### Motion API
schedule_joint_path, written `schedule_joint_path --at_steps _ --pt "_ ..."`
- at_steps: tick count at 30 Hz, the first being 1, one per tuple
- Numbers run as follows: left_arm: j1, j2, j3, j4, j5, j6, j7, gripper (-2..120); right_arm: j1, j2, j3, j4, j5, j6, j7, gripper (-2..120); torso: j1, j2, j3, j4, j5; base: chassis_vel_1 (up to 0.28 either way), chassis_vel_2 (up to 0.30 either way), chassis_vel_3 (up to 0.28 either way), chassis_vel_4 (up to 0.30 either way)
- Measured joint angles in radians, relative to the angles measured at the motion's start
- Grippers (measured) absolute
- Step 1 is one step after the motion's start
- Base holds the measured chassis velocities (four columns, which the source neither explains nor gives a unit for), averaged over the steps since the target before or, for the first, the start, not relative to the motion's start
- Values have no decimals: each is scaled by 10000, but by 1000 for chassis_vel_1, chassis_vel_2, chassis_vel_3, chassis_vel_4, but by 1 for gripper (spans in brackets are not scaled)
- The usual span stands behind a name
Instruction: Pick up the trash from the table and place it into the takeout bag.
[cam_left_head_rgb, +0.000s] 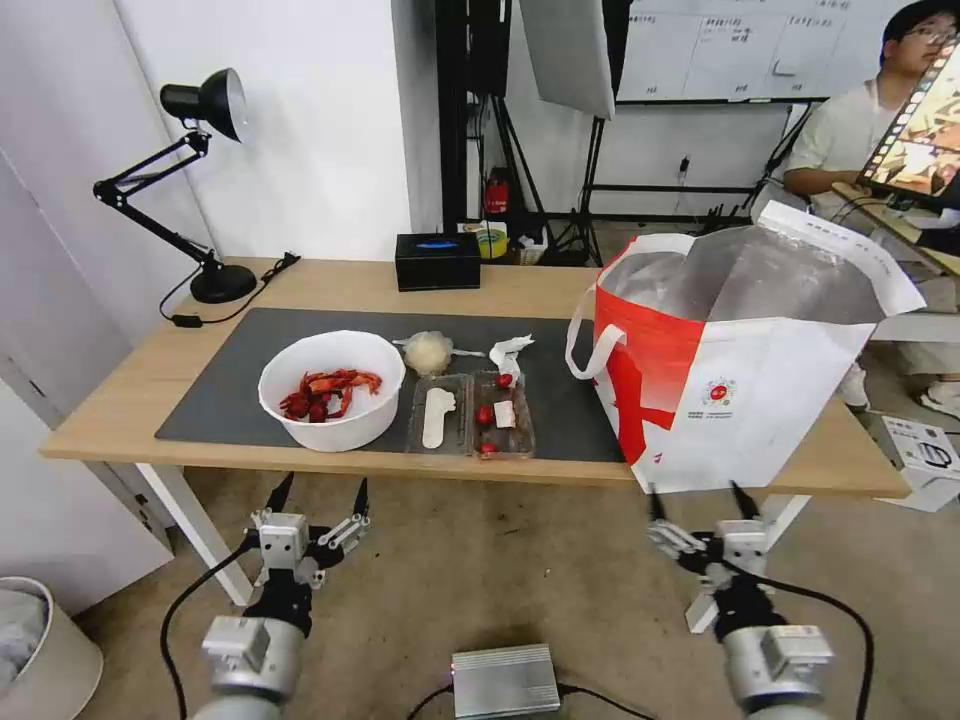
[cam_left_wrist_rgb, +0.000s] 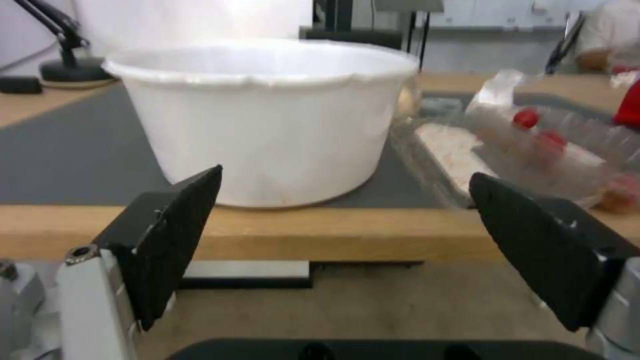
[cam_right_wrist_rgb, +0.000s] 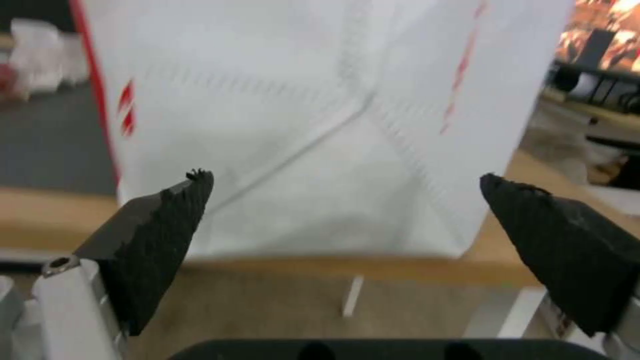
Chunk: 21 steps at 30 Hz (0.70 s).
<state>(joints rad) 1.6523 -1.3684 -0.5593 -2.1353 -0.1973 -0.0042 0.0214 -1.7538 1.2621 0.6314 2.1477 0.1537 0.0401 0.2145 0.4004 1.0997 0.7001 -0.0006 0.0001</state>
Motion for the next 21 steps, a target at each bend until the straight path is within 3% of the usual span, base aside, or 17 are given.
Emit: schedule_joint_path --at_steps 12,21 --pt "-1601 1546 -31 1749 -3109 -214 668 100 -211 -67 75 289 161 260 -24 100 -2 1 0 1 -3 0 0 0 0" --pt "-1363 1659 -76 1435 -3384 -279 945 100 -261 15 77 308 138 384 -66 100 -4 3 0 6 -2 0 0 0 0"
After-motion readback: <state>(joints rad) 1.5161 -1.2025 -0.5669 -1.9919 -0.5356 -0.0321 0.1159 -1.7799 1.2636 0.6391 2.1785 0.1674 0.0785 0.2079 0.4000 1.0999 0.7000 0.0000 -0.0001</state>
